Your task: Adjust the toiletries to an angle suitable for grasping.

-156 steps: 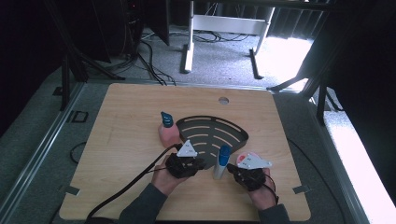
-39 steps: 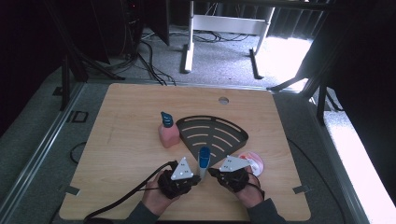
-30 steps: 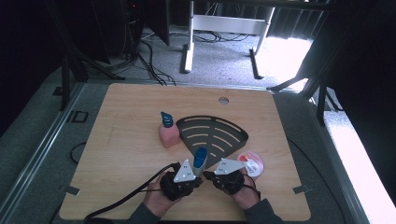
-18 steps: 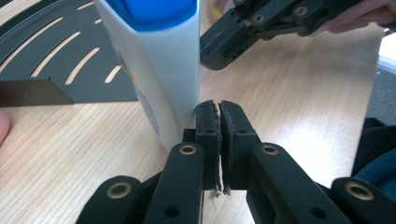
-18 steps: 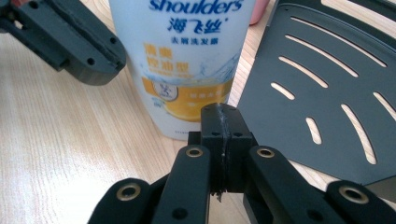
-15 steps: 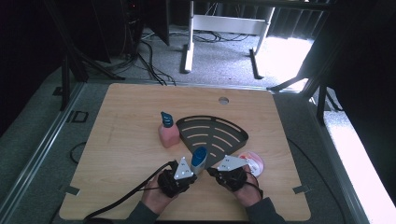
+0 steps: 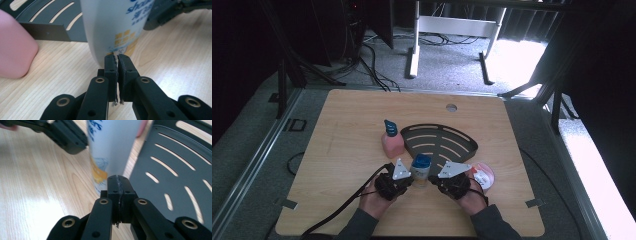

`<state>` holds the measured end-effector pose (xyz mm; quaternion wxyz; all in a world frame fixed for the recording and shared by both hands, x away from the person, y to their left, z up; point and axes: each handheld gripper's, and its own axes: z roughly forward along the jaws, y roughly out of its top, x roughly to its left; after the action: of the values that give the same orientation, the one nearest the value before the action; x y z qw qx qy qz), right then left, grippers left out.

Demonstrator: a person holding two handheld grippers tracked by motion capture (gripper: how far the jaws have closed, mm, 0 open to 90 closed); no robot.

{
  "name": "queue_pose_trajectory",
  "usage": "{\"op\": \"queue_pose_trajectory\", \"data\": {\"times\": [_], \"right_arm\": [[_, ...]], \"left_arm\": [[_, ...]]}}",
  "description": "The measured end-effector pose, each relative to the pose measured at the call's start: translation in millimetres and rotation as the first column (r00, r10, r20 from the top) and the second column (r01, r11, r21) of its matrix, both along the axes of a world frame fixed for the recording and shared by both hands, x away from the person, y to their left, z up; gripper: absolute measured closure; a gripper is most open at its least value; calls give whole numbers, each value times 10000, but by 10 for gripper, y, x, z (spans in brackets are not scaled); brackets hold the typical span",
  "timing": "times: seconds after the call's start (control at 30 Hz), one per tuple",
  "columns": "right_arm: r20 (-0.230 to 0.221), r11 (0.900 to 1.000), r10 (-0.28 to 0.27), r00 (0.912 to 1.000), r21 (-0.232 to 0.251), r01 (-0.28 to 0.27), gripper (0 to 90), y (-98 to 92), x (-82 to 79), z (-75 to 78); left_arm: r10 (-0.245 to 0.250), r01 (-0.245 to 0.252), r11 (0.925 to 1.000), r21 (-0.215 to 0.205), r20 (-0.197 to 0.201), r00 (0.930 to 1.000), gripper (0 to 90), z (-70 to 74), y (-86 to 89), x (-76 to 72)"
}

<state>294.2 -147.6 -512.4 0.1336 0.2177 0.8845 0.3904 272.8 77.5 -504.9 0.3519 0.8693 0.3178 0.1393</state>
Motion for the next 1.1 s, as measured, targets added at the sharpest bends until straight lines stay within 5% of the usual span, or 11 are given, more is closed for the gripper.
{"op": "queue_pose_trajectory", "data": {"times": [0.53, 0.77, 1.1], "right_arm": [[120, 9997, 226, 9997, -88, -225, 895, 214, 74, -1], [446, 9984, -556, 9975, 144, 550, 892, -126, 59, 161], [906, 9801, -1832, 9789, 940, 1747, 877, -655, 75, 372]], "left_arm": [[-818, 821, 9960, -340, 102, 9966, 859, -72, -115, 19], [-1002, 1017, 9937, -476, 344, 9944, 864, -127, -177, 102], [-343, 368, 9975, -604, 428, 9985, 857, -141, -164, 249]]}}
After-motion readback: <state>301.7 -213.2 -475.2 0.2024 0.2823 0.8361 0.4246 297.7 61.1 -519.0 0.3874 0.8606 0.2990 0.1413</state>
